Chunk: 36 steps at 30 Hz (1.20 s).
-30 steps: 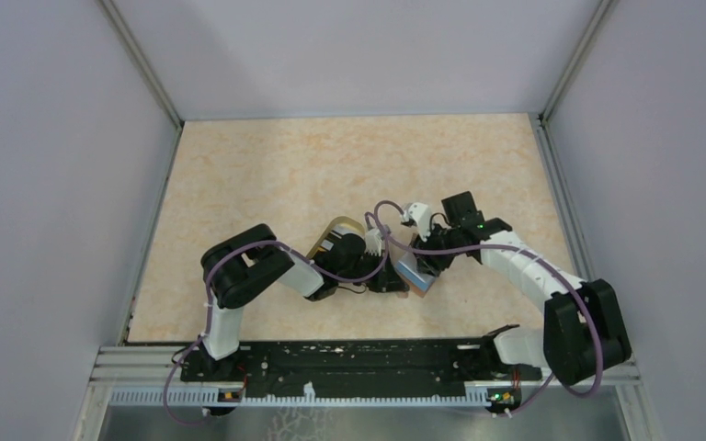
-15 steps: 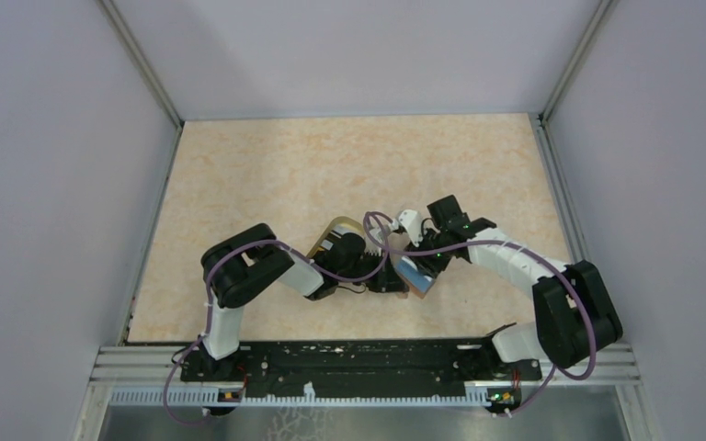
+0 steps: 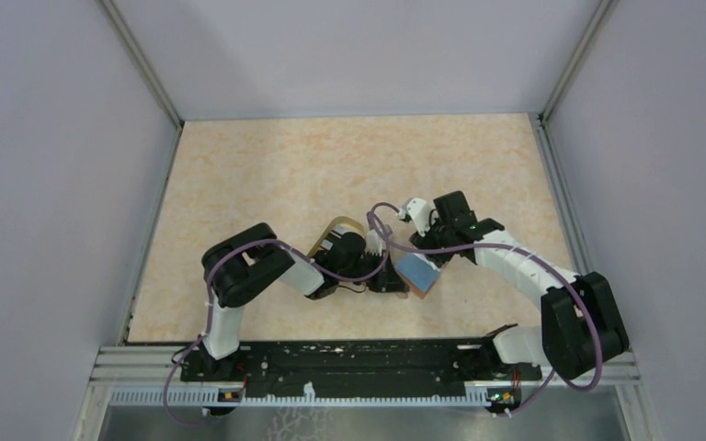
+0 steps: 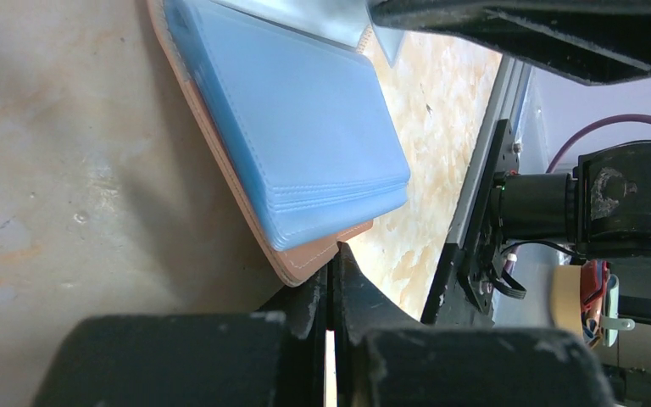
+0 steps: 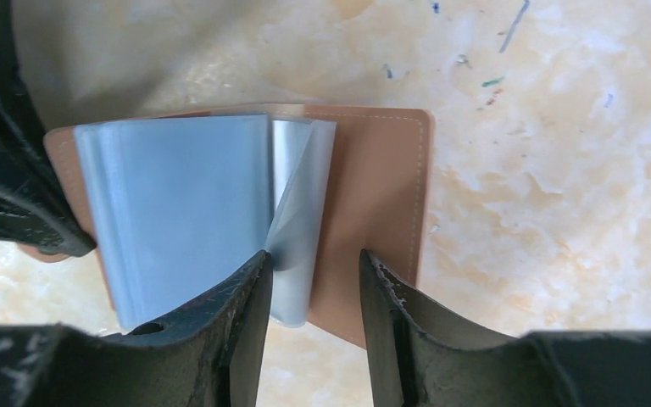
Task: Put the credit cards into the card holder
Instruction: Open the card holder at the center of the board.
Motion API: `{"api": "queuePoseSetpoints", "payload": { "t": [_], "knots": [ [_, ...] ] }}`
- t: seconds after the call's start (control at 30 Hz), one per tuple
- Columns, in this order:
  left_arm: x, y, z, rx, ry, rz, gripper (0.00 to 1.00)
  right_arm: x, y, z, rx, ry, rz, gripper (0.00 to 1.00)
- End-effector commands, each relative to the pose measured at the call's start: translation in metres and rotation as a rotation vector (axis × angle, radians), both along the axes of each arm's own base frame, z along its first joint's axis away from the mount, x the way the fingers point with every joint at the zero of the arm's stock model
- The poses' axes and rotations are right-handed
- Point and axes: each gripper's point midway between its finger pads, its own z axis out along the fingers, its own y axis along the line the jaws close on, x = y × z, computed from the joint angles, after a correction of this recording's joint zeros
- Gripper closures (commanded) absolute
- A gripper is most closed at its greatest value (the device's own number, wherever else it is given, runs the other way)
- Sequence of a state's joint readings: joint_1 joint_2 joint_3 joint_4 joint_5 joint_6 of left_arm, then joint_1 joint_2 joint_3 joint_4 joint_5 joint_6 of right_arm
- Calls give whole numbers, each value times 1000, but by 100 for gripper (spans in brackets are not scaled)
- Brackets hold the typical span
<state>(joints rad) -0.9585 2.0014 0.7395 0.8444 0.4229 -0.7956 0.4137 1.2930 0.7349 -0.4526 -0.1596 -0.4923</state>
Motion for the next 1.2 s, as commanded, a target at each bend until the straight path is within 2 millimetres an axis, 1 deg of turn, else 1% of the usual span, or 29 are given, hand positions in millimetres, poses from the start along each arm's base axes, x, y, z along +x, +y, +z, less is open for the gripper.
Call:
{"api": "queuePoseSetpoints", "payload": {
  "t": [0.0,0.13,0.27,0.43,0.5,0.6,0.67,0.7,0.77,0.83,0.9,1.0,1.07,1.13,1.17],
  "knots": [
    [-3,1,-13,30,12,-36,100,24,-12,10,-43,-99,-78,57],
    [-4,1,-15,32,21,-48,100,28,-20,6,-85,-110,-107,56],
    [-4,3,-16,36,28,-54,100,34,-32,7,-127,-139,-156,56],
    [2,7,-16,50,39,-45,100,34,-41,-4,-172,-110,-183,59],
    [6,9,-17,68,51,-45,100,33,-41,-6,-175,-99,-182,63],
    [11,9,-18,86,67,-57,100,27,-34,-13,-150,-55,-159,69],
    [13,8,-17,94,73,-65,100,25,-32,-14,-142,-36,-154,71],
    [14,8,-16,94,72,-69,100,24,-30,-13,-134,-33,-150,72],
    [16,8,-15,95,72,-71,100,26,-27,-6,-107,-46,-152,72],
    [17,8,-14,97,72,-75,100,25,-15,10,-22,-64,-123,71],
    [18,8,-14,100,72,-84,100,19,1,31,78,-87,-51,69],
    [19,7,-15,105,74,-99,100,-1,25,56,215,-118,102,57],
    [19,7,-15,107,75,-106,100,-19,37,62,280,-99,208,49],
    [20,7,-15,107,77,-107,100,-35,47,60,327,-45,296,46],
    [20,7,-15,106,78,-109,100,-40,49,58,336,-21,317,46]
  ]
}}
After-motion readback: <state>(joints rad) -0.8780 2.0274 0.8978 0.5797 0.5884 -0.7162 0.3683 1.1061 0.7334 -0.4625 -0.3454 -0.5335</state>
